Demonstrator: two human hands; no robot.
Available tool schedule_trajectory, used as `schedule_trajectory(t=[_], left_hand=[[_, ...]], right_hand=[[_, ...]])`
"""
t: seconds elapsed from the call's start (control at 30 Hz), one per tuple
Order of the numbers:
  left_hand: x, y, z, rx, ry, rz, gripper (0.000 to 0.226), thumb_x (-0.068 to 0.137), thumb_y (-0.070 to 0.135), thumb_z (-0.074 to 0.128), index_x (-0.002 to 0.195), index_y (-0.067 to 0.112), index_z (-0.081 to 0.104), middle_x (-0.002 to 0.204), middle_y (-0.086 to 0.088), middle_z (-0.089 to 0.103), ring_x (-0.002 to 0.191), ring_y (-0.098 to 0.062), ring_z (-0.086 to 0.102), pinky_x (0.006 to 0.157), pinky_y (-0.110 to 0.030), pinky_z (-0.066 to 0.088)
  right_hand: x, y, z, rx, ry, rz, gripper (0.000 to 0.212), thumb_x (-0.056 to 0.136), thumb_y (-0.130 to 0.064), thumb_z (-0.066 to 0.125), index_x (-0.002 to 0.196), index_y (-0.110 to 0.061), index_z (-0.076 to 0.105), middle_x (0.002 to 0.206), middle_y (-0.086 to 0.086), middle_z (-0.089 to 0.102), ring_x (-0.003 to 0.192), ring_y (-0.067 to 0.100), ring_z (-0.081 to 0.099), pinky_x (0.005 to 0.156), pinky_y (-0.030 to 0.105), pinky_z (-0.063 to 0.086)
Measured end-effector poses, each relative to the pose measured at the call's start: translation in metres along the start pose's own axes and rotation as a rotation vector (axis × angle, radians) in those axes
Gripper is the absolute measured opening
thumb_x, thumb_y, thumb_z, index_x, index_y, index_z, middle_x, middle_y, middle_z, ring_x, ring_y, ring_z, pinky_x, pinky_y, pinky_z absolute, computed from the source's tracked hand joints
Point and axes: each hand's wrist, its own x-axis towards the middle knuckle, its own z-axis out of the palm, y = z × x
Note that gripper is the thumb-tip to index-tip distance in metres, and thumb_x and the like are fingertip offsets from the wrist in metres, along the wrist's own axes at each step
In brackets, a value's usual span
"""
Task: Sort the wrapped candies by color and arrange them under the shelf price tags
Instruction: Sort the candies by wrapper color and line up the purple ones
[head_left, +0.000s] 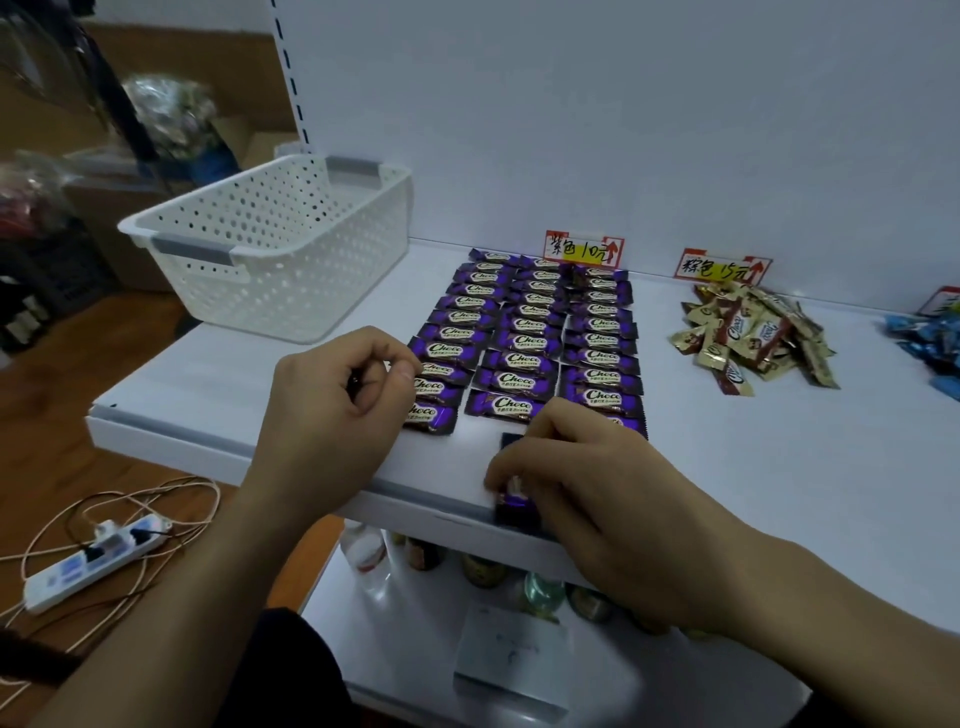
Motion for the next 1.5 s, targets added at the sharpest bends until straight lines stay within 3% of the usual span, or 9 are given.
schedule_trajectory(t=[0.37,0.8,0.93,1.0,1.1,1.2,1.27,1.33,1.5], left_hand=[[0.0,0.0,-0.001,-0.032,-0.015,-0.004,0.02,0.092,0.031,0.054,0.085,0.02,0.069,0.055,-0.011,0.049,0.059,-0.028,0.055,0.058,-0.04,0.048],[-0.001,-0.002,-0.002,-0.094,0.008,-0.031,0.029,0.09,0.04,0.05,0.087,0.018,0.069,0.06,-0.014,0.054,0.069,-0.034,0.06,0.058,-0.044,0.053],[-0.002,0.003,-0.003,-0.114,0.058,-0.066,0.02,0.095,0.025,0.049,0.09,0.023,0.068,0.062,-0.017,0.055,0.064,-0.032,0.055,0.048,-0.041,0.045],[0.001,0.006,-0.005,-0.271,0.096,-0.104,0.026,0.097,0.011,0.04,0.099,0.02,0.065,0.06,-0.012,0.047,0.054,-0.027,0.043,0.043,-0.036,0.036],[0.011,0.024,-0.003,-0.76,0.157,-0.229,0.032,0.1,-0.002,0.03,0.111,0.01,0.057,0.068,-0.005,0.043,0.058,-0.017,0.039,0.055,-0.028,0.035],[0.016,0.061,0.011,-1.084,0.059,-0.312,0.036,0.101,0.002,0.03,0.127,0.01,0.053,0.084,-0.008,0.062,0.077,-0.017,0.061,0.069,-0.03,0.05],[0.018,0.079,0.025,-1.248,-0.04,-0.332,0.043,0.1,0.013,0.034,0.14,0.013,0.048,0.104,-0.016,0.068,0.106,-0.027,0.067,0.092,-0.043,0.054],[0.019,0.092,0.034,-1.349,-0.103,-0.326,0.053,0.095,0.026,0.044,0.148,0.022,0.042,0.121,-0.02,0.065,0.125,-0.035,0.06,0.103,-0.055,0.049],[0.014,0.104,0.053,-1.318,-0.12,-0.323,0.063,0.085,0.04,0.058,0.146,0.036,0.042,0.13,-0.017,0.062,0.126,-0.032,0.059,0.094,-0.051,0.053]], right_hand=[[0.021,0.005,0.009,0.011,0.273,0.033,0.01,0.087,-0.021,0.075,0.092,-0.029,0.077,0.088,-0.017,0.071,0.085,0.004,0.062,0.078,0.033,0.054],[0.023,0.007,0.017,-0.08,0.329,0.023,0.009,0.087,-0.025,0.073,0.093,-0.031,0.076,0.093,-0.019,0.071,0.085,0.009,0.057,0.076,0.034,0.051],[0.024,0.007,0.016,-0.057,0.378,0.008,0.009,0.089,-0.024,0.072,0.096,-0.028,0.076,0.095,-0.017,0.071,0.086,0.01,0.06,0.077,0.036,0.052],[0.022,0.004,0.011,-0.01,0.5,0.001,0.01,0.09,-0.019,0.07,0.099,-0.023,0.074,0.095,-0.015,0.07,0.085,0.004,0.06,0.077,0.025,0.049],[0.023,0.001,-0.004,0.225,0.615,0.085,0.013,0.095,-0.014,0.065,0.096,-0.026,0.069,0.084,-0.015,0.065,0.077,0.004,0.058,0.067,0.01,0.04],[0.026,-0.002,-0.015,0.435,0.473,0.097,0.01,0.096,-0.02,0.064,0.094,-0.03,0.063,0.084,-0.006,0.066,0.073,0.017,0.06,0.062,0.036,0.05],[0.025,-0.009,-0.017,0.488,0.39,0.059,0.01,0.093,-0.023,0.069,0.095,-0.029,0.062,0.092,-0.005,0.069,0.074,0.02,0.06,0.064,0.045,0.051],[0.024,-0.014,-0.018,0.525,0.399,0.042,0.018,0.086,-0.023,0.078,0.093,-0.028,0.062,0.095,-0.003,0.071,0.071,0.018,0.06,0.063,0.041,0.051],[0.018,-0.011,-0.027,0.782,0.43,0.128,0.031,0.073,-0.002,0.086,0.094,-0.014,0.067,0.079,0.005,0.07,0.063,0.014,0.054,0.059,0.022,0.048]])
